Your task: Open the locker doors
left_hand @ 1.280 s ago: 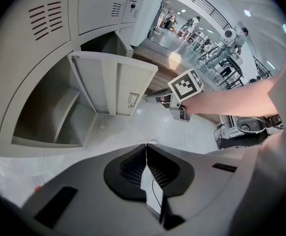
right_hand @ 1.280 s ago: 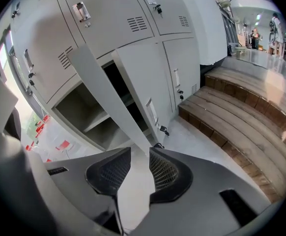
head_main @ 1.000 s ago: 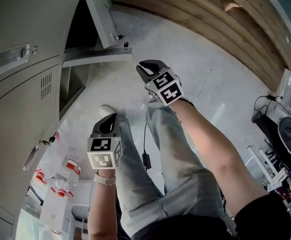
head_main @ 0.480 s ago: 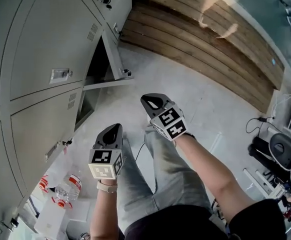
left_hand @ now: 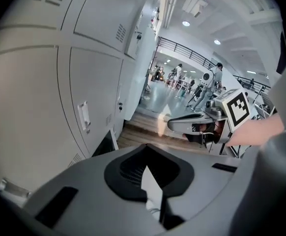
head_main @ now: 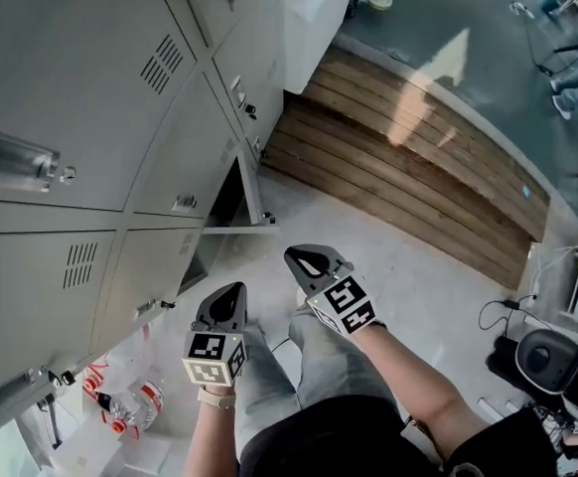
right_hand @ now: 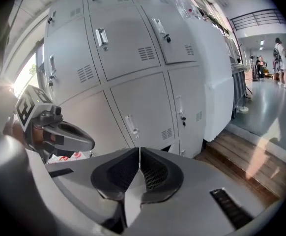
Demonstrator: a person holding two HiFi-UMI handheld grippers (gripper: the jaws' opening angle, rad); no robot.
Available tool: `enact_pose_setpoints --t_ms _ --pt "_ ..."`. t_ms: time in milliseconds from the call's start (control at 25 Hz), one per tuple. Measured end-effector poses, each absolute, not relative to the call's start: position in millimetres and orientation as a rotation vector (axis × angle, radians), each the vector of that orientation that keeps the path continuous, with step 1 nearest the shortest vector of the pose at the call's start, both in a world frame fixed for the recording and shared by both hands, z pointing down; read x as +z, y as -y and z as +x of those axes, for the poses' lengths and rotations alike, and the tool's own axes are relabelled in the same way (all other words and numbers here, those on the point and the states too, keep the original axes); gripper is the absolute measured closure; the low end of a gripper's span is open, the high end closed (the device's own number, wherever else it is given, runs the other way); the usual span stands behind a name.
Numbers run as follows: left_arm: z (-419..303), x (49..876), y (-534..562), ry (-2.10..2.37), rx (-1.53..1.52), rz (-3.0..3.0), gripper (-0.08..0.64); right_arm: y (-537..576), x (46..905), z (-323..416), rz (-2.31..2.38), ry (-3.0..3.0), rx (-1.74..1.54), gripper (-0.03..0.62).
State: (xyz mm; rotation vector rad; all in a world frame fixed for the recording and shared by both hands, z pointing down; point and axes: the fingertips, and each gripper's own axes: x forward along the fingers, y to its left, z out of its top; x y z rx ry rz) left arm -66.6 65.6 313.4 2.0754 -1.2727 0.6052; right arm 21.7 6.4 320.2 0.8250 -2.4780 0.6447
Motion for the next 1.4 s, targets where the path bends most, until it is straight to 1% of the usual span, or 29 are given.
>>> enact_pose_setpoints --t_ms 320,600,1040,1400 --pt "-54.8 196.5 -62.6 1.362 0.535 2.22 0.541 -16.1 188.1 14.9 0.819 2.632 0.499 0.555" --pt "-56.9 125.3 -59.6 1.465 0.49 2.317 0.541 -29.1 107.7 14.5 0.791 2.742 0.443 0.555" --pt "-65.6 58.1 -73.3 1.471 0.389 2.434 0.541 -61.1 36.5 16.2 0.873 2.801 0.351 0.555" --pt "-70.7 38.0 -76.9 1.357 0.358 2.558 0.541 -70.7 20.4 3.3 0.993 2.786 0.357 0.555"
